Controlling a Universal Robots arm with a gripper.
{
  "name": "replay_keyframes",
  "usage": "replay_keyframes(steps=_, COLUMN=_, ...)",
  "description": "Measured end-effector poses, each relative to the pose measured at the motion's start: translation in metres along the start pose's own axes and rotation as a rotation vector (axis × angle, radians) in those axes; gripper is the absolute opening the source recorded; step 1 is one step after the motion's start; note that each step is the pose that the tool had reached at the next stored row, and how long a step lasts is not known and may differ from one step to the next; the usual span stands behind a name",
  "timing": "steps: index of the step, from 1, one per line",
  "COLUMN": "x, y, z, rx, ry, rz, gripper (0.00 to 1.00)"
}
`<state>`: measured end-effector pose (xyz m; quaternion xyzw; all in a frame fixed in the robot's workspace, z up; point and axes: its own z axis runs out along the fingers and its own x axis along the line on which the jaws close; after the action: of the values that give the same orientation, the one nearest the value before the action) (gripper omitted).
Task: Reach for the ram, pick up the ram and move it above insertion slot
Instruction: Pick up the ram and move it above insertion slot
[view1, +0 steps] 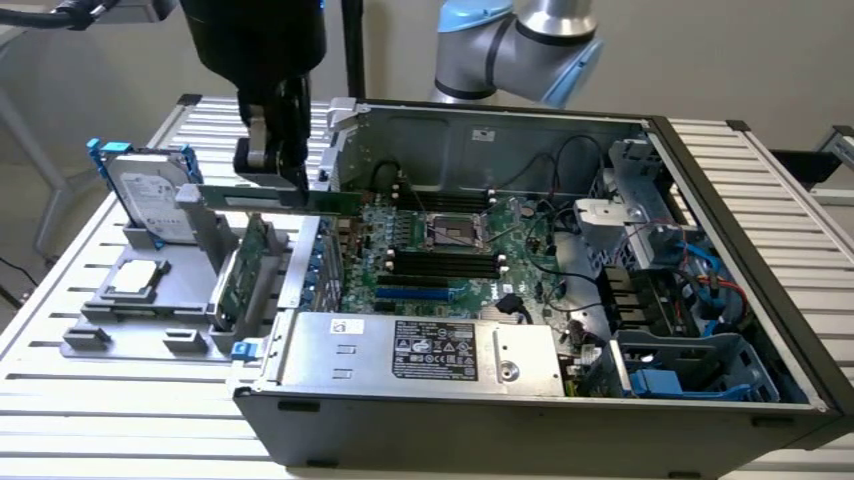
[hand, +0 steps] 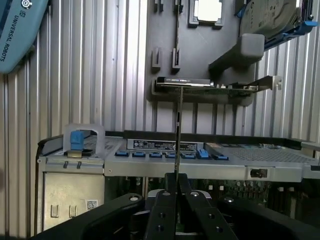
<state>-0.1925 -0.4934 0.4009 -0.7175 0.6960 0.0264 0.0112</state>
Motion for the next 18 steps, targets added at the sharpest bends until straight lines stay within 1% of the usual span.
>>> replay_keyframes(steps=13, x=-0.004, y=-0.0587, z=-0.0010, rx=0.0000, ry=-0.0018, rz=0.000, gripper=0.13)
replay_keyframes(steps=16, x=-0.007, y=-0.0721, z=-0.0009, rx=0.0000, ry=-0.0018, rz=0.000, gripper=0.13)
replay_keyframes(steps=18, x=-0.011, y=-0.0789, z=-0.0004, rx=0.0000, ry=-0.0018, rz=0.000, gripper=0.13)
